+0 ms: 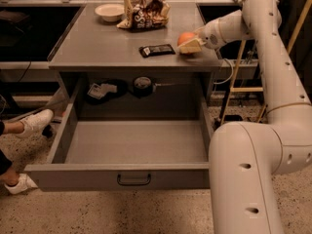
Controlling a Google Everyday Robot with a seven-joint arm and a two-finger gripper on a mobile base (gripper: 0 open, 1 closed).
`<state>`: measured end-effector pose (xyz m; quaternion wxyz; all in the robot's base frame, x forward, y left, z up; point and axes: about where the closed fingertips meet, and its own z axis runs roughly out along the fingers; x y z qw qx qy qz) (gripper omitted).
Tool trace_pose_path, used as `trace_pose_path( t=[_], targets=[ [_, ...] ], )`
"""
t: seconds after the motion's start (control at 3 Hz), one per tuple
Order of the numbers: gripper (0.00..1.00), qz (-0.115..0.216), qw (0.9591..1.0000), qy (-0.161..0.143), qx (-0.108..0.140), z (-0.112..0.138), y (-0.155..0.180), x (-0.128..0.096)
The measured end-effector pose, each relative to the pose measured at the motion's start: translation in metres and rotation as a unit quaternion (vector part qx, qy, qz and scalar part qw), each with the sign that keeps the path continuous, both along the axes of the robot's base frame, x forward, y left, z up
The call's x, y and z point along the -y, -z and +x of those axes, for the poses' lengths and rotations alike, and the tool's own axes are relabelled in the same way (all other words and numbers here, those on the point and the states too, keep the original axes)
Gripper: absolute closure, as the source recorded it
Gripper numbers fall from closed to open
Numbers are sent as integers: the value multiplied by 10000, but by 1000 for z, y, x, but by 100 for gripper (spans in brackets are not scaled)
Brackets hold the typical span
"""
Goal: Place orange into top drawer
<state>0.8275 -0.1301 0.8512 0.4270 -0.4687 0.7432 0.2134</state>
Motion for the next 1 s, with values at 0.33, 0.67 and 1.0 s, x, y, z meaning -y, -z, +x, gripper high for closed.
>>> trace_pose_path(
  t=[0.33, 0.67, 1.0],
  targets=[
    [100, -77, 9994, -199, -282, -20, 2, -4],
    [100, 168, 9996, -182, -156, -60, -47, 18],
    [100, 552, 9967, 218, 557, -113, -135, 59]
  ],
)
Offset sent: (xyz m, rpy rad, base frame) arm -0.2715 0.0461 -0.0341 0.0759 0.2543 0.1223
